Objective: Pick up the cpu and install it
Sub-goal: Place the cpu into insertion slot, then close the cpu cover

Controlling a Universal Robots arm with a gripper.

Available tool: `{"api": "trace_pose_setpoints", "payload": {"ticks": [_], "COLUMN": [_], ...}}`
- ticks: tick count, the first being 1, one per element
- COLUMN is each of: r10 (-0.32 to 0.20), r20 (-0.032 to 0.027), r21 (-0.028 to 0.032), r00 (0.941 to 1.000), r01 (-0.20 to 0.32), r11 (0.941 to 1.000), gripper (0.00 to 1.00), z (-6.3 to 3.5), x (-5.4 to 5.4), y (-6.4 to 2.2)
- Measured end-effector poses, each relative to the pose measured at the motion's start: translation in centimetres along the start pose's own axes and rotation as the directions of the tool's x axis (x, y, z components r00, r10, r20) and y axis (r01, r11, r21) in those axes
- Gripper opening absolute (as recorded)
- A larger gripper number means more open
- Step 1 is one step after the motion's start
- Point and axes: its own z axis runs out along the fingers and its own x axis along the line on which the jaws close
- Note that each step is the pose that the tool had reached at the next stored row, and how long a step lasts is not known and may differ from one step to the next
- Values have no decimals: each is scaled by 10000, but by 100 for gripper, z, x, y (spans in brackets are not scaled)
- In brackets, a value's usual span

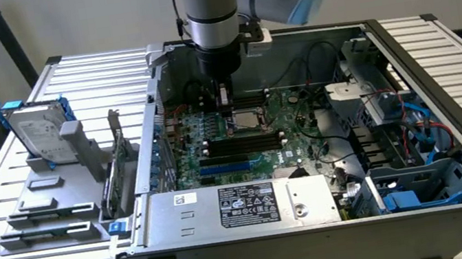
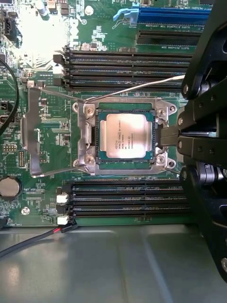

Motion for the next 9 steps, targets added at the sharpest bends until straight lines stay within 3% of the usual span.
{"api": "trace_pose_setpoints", "payload": {"ticks": [9], "r10": [0], "r20": [1], "r21": [0], "r00": [10000], "r01": [0], "r11": [10000], "gripper": [11], "z": [0], "x": [0], "y": [0]}}
